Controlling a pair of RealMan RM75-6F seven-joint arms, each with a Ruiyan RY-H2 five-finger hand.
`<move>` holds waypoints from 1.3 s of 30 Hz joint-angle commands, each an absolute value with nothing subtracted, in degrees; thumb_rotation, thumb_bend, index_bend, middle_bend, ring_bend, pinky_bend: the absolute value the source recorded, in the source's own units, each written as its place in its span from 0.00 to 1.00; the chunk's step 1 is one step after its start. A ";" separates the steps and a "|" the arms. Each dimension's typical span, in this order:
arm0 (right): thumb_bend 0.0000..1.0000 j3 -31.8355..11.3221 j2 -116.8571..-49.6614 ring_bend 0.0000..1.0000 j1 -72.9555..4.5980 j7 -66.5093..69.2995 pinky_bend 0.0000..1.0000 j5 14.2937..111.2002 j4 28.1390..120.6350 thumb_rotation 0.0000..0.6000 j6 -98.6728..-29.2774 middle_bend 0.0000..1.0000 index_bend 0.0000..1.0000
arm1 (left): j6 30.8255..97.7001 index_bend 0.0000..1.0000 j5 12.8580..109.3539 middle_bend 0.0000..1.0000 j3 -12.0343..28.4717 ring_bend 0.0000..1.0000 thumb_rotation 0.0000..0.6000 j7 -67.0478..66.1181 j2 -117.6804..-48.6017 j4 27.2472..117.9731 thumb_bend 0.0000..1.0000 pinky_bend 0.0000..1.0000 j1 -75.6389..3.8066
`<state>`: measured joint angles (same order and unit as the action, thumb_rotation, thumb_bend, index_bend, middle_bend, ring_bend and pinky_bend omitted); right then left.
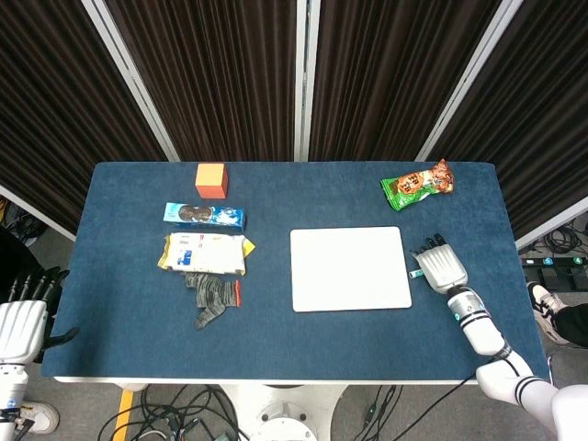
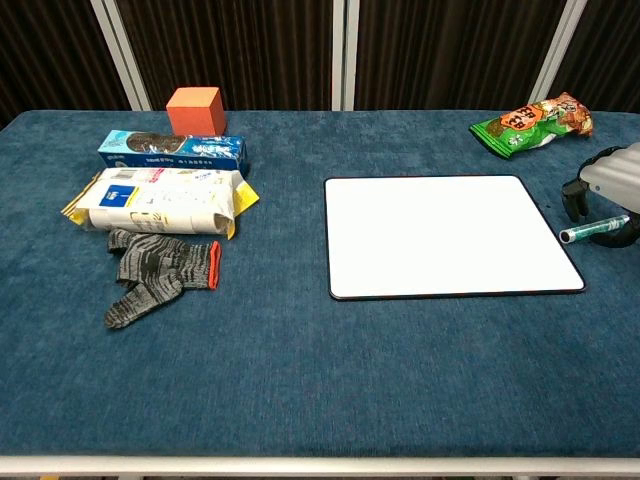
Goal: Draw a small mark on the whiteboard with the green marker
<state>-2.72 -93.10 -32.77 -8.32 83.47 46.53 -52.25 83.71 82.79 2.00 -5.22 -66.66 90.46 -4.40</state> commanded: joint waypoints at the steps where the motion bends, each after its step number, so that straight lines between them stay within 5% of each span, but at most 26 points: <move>1: 0.23 -2.58 -93.21 0.21 -32.90 -8.04 0.17 83.43 46.32 1.00 -51.98 0.43 0.48 | 83.78 0.13 82.85 0.11 1.98 0.00 1.00 -5.26 -66.66 90.45 0.00 0.05 -4.37; 14: 0.29 -2.04 -93.93 0.23 -33.24 -7.99 0.18 83.35 45.39 1.00 -51.28 0.44 0.51 | 83.66 0.13 82.79 0.11 1.93 0.00 1.00 -4.94 -66.90 90.01 0.00 0.05 -4.27; 23: 0.40 -3.44 -90.86 0.31 -32.88 -4.50 0.21 84.26 50.54 1.00 -56.74 0.53 0.63 | 83.71 0.13 82.94 0.11 1.95 0.00 1.00 -4.51 -66.88 89.78 0.00 0.05 -4.24; 31: 0.43 -8.72 -80.27 0.35 -33.36 19.26 0.25 82.95 72.35 1.00 -59.42 0.55 0.66 | 84.01 0.13 83.93 0.11 2.16 0.00 1.00 -4.10 -66.54 90.19 0.00 0.05 -4.64; 39: 0.46 -10.63 -87.47 0.35 -37.41 39.38 0.25 82.03 65.80 1.00 -54.31 0.56 0.66 | 84.48 0.13 84.42 0.11 1.89 0.00 1.00 -3.71 -66.22 90.71 0.00 0.05 -4.37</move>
